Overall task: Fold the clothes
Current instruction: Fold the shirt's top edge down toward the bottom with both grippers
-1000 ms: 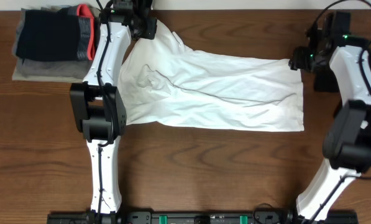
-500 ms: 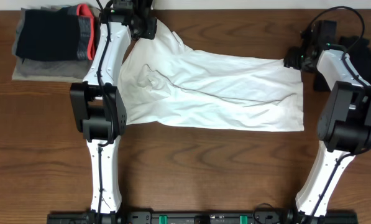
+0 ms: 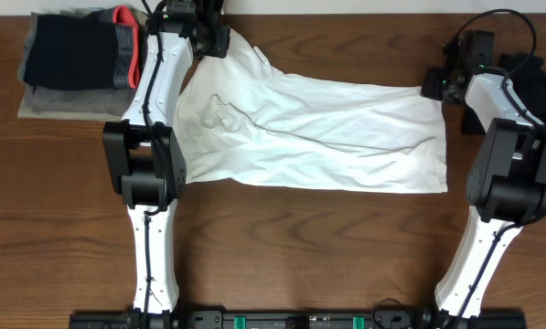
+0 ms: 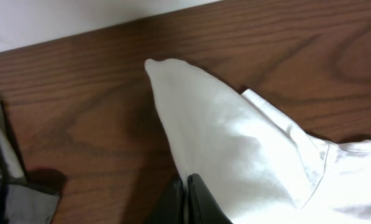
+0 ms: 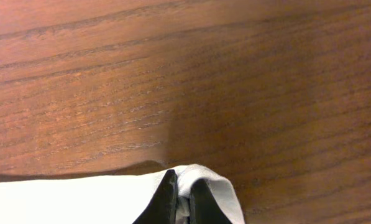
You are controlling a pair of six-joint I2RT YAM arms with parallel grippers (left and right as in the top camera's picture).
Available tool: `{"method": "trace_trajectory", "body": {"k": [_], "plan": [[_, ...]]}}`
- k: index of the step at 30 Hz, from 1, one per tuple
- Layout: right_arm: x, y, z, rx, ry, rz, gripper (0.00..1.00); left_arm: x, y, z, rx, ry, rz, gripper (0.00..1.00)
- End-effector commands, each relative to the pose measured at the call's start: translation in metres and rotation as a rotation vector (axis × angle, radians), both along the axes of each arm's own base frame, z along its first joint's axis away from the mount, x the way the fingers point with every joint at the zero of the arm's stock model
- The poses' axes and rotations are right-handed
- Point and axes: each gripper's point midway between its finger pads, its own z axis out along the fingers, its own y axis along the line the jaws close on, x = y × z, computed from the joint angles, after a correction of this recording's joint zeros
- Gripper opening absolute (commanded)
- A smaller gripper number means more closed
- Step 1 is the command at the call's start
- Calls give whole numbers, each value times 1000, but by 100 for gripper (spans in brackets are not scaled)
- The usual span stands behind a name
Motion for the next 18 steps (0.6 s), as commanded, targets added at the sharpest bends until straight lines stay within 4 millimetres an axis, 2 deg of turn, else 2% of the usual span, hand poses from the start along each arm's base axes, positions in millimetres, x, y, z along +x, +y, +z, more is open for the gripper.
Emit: {"method": "trace_trajectory", "body": {"k": [1, 8, 14, 18], "plan": [[4, 0, 19, -6, -27, 3, 1, 2, 5, 14, 18, -25, 11, 6], [-13, 0, 52, -3, -5, 1, 1, -7, 6, 44, 15, -49, 11, 6], [-30, 5, 70, 11, 27, 6, 1, -35, 9, 57, 23, 27, 10, 6], [-44, 9, 74, 33, 74, 11, 1, -57, 11, 59, 31, 99, 10, 6]]}}
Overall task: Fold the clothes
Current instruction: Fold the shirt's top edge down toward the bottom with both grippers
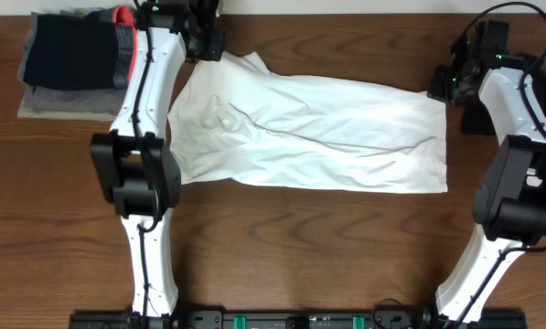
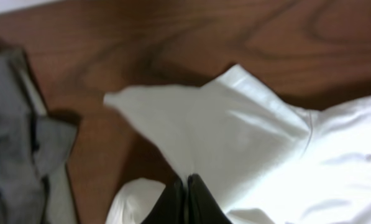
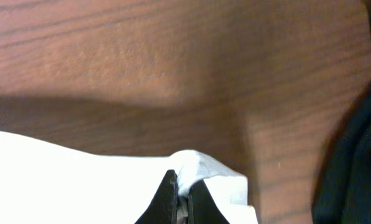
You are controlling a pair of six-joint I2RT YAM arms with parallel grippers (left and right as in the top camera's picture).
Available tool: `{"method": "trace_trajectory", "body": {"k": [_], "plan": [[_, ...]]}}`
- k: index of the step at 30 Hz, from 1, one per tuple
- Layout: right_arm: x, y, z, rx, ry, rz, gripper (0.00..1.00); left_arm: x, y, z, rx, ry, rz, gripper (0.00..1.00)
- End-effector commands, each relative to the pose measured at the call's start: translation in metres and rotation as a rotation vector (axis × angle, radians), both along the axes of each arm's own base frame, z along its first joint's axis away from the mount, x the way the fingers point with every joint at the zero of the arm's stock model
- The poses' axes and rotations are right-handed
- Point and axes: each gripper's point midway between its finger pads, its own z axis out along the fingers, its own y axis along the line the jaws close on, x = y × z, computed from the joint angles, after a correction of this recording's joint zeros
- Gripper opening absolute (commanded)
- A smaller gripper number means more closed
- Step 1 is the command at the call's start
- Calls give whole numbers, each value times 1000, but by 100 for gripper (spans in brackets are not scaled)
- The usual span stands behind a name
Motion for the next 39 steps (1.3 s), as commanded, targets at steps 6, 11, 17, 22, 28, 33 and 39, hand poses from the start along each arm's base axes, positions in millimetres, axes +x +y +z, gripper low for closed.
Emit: {"method": "trace_trajectory", "body": {"k": [6, 11, 17, 22, 28, 33, 39], "plan": [[-19, 9, 13, 52, 49, 43, 1, -42, 7, 16, 20, 117, 0, 6], [-22, 15, 14, 87, 57, 66, 1, -77, 11, 4, 35, 267, 0, 6], [-23, 10, 13, 87, 58, 57, 1, -115, 16, -2, 59, 426, 1, 6], [-23, 10, 13, 86, 58, 59, 1, -141, 19, -3, 70, 531, 1, 6], [-23, 10, 13, 83, 57, 65, 1, -164, 21, -1, 79, 624, 6, 6], [-24, 10, 13, 81, 59, 72, 1, -174, 23, -2, 90, 673, 16, 6], [-25, 10, 13, 79, 61, 79, 1, -195, 31, -27, 131, 787, 36, 6]]}}
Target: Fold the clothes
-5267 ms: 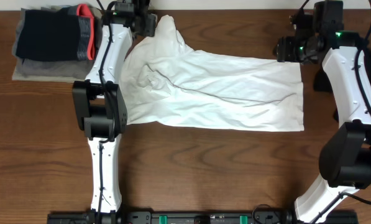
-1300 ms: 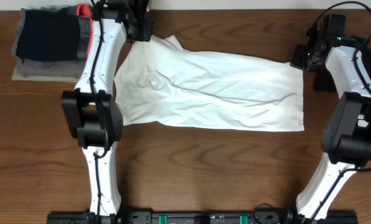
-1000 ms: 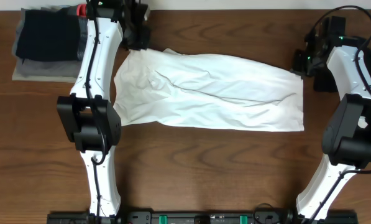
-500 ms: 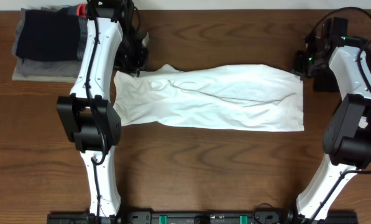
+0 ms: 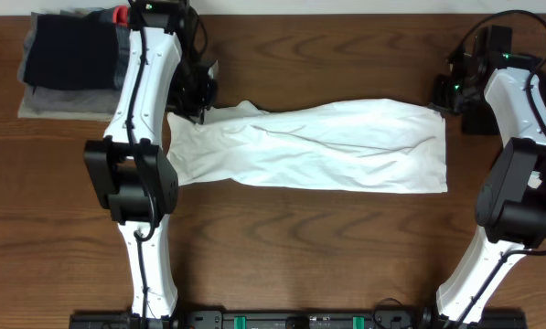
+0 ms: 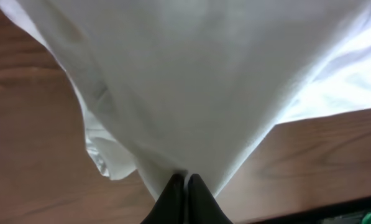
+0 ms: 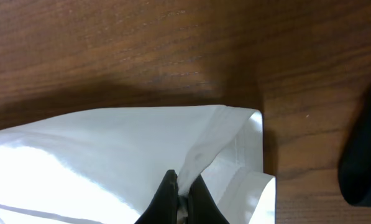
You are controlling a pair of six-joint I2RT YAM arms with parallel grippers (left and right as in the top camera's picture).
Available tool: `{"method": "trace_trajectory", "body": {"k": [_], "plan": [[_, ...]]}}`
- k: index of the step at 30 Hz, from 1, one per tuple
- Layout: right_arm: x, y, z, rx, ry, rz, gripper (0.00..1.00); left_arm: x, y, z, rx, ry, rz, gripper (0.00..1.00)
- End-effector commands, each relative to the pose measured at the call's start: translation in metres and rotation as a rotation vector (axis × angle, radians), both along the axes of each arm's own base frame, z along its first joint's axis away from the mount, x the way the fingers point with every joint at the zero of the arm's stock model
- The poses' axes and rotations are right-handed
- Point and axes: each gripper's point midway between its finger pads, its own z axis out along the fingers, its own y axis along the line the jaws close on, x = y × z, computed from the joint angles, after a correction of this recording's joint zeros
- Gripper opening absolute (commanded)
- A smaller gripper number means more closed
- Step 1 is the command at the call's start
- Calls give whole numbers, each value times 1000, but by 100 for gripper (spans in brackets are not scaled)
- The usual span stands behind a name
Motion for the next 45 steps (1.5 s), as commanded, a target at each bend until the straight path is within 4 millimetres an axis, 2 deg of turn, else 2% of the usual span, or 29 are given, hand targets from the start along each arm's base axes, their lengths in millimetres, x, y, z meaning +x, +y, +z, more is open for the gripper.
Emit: {"method": "trace_trajectory", "body": {"k": [1, 4, 11, 14, 17, 18, 19, 20, 21, 23, 27, 30, 34, 39, 45], "plan": [[4, -3, 16, -4, -40, 14, 1, -30, 15, -9, 85, 127, 31, 6], [4, -3, 16, -5, -40, 15, 1, -45, 26, -27, 160, 194, 65, 6], [4, -3, 16, -4, -40, 15, 1, -73, 29, -54, 191, 308, 99, 6], [4, -3, 16, -4, -42, 15, 1, -77, 29, -61, 198, 320, 109, 6], [4, -3, 16, -5, -42, 15, 1, -73, 29, -66, 196, 300, 116, 6], [4, -4, 16, -5, -43, 15, 1, -71, 29, -68, 194, 290, 117, 17], [5, -4, 16, -5, -44, 15, 1, -68, 29, -69, 192, 279, 118, 43], [5, -4, 16, -5, -45, 15, 1, -66, 28, -70, 191, 271, 118, 72], [5, -4, 16, -6, -46, 15, 1, -65, 28, -70, 190, 266, 118, 85], [5, -3, 16, -5, -45, 16, 1, -63, 28, -71, 189, 257, 119, 94], [4, -3, 16, -3, -40, 17, 1, -60, 31, -72, 194, 242, 123, 96], [1, -1, 15, 5, -30, 19, 1, -54, 33, -66, 189, 220, 133, 96], [-5, 3, 18, 26, -12, 17, 1, -37, 34, -46, 178, 137, 157, 96], [-30, 3, 24, 32, 72, 5, 1, -19, 39, -7, 155, -3, 187, 100], [-65, -11, 33, -20, 192, -69, 1, -12, 62, 29, 137, -133, 259, 98]]}}
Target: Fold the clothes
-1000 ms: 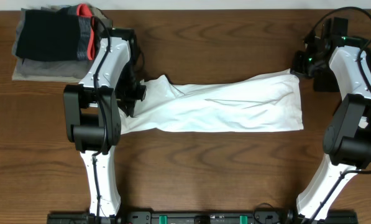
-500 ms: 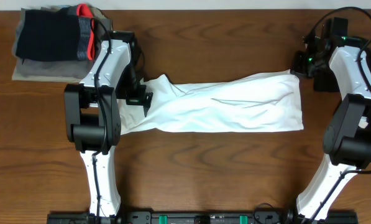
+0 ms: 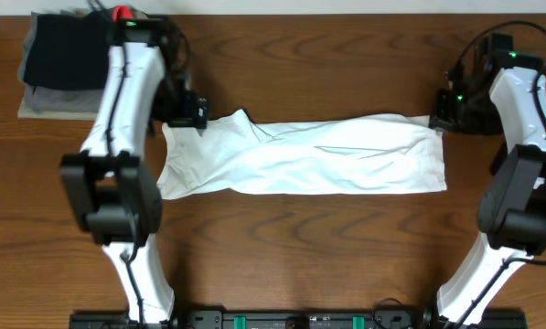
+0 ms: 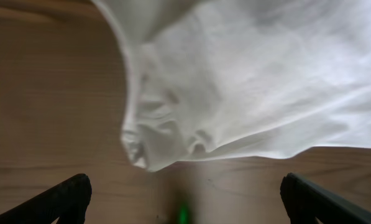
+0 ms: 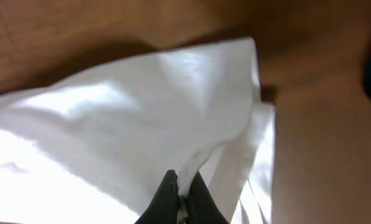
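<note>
A white garment [image 3: 309, 160] lies across the middle of the wooden table as a long strip folded lengthwise. My left gripper [image 3: 196, 115] hovers at its far left corner, open, with nothing between its fingers; in the left wrist view the bunched cloth edge [image 4: 173, 134] lies beyond the wide-spread fingers [image 4: 67, 196]. My right gripper [image 3: 434, 119] is at the far right corner, shut on a pinch of the white cloth [image 5: 185, 168].
A stack of folded dark and grey clothes [image 3: 76, 55] sits at the far left corner of the table [image 3: 300, 256]. A dark item lies at the right edge, just beyond the right arm.
My left gripper has opened and let go of the garment's left corner. The far edge has come further forward, so the strip is narrower. The right gripper stays shut on its corner.
Both grippers were shut on the garment's far corners while it lay spread wide. Then the corners were off the table. Then the far edge lay folded toward the front. Now the garment is a narrow strip and the left gripper is open.
</note>
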You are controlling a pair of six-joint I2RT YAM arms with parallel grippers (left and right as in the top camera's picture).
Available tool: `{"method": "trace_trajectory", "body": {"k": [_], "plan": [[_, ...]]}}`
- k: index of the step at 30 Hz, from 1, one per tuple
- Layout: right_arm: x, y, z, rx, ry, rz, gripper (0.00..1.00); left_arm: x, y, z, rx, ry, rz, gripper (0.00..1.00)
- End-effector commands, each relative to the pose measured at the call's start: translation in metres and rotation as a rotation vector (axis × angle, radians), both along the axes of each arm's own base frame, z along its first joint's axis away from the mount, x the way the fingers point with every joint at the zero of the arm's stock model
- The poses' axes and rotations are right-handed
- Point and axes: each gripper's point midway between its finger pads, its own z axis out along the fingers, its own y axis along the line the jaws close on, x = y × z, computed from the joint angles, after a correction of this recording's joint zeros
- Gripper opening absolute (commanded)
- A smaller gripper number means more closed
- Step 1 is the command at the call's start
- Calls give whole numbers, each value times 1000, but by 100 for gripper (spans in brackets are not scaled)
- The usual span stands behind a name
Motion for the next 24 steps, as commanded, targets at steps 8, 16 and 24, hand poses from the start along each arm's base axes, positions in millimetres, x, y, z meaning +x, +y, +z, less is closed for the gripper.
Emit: {"method": "trace_trajectory", "body": {"k": [8, 16, 24], "plan": [[-24, -38, 12, -100, 50, -80, 1, 9, 43, 25, 17, -107, 118, 98], [-50, -31, -17, -80, 138, -71, 1, 17, 46, 25, 18, -141, 124, 98], [-102, -49, -40, -143, 330, -224, 3, 23, 47, 25, 19, -167, 123, 98]]}}
